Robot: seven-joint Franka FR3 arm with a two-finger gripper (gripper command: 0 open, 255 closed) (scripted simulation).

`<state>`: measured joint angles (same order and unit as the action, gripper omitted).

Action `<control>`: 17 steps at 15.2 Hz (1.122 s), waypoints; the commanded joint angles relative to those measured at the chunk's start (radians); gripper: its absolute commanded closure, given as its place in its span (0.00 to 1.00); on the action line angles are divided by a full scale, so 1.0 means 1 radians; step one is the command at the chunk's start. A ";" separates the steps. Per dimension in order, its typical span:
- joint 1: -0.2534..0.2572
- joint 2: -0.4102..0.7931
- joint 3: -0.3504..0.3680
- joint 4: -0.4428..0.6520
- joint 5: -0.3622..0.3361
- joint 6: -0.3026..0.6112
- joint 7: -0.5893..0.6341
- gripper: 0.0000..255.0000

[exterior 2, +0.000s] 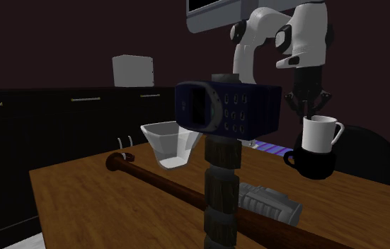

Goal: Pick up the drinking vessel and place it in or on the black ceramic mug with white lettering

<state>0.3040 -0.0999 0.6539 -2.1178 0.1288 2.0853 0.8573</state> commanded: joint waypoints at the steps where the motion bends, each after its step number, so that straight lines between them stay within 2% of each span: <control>1: 0.000 0.003 0.001 -0.005 0.000 0.002 0.000 1.00; 5: 0.001 0.003 0.001 -0.005 0.000 0.002 0.000 1.00; 6: 0.001 0.001 0.000 -0.008 0.001 0.004 -0.001 0.00; 11: 0.001 0.003 0.001 -0.005 0.000 0.002 0.000 0.00; 15: -0.005 -0.044 -0.017 0.083 0.021 -0.125 -0.018 0.00; 17: -0.004 -0.044 -0.017 0.083 0.021 -0.125 -0.018 0.00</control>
<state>0.3002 -0.1424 0.6376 -2.0417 0.1499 1.9688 0.8401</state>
